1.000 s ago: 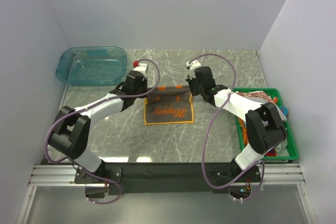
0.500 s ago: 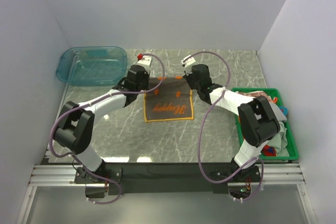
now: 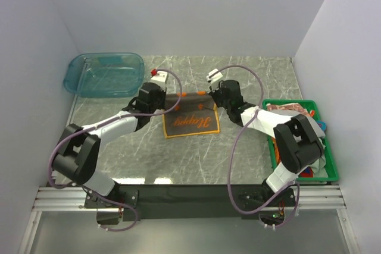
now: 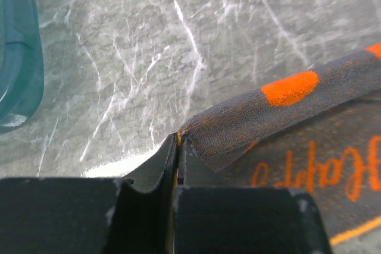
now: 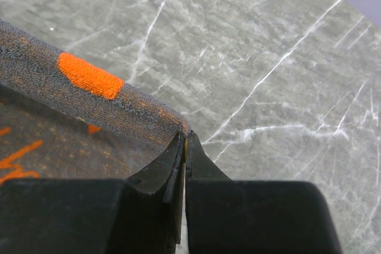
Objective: Fold and stack the towels
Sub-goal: Fold the towel
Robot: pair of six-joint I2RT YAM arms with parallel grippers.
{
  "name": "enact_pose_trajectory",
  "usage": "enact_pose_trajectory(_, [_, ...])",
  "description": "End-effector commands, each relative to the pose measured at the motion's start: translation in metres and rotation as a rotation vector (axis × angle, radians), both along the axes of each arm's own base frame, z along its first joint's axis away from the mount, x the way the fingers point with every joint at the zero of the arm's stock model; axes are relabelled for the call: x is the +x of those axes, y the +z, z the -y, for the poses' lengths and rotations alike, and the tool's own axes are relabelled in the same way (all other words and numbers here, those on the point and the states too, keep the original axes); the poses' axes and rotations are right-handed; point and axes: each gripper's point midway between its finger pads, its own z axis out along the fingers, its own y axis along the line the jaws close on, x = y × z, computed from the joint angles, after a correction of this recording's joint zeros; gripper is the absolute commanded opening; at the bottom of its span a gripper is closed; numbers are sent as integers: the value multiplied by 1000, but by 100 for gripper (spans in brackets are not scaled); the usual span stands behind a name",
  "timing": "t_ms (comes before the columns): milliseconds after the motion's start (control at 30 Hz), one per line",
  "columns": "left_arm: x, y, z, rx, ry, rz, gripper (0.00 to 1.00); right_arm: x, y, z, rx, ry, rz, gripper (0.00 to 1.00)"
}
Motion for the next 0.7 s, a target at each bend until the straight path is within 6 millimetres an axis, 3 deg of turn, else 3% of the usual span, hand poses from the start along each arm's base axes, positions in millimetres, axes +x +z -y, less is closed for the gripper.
enact_pose_trajectory(0, [-3,24,-30,0,106,63,4,2,30,38,-41,-132,98,0])
enact_pose_trajectory(233, [-29,9,-28,-33,115,10,5,-22,27,38,-42,-134,87,0])
enact_pose_trajectory(667, [-78,-37,-15,-97,149,-133,8,-60,-22,33,-14,-156,-86,0])
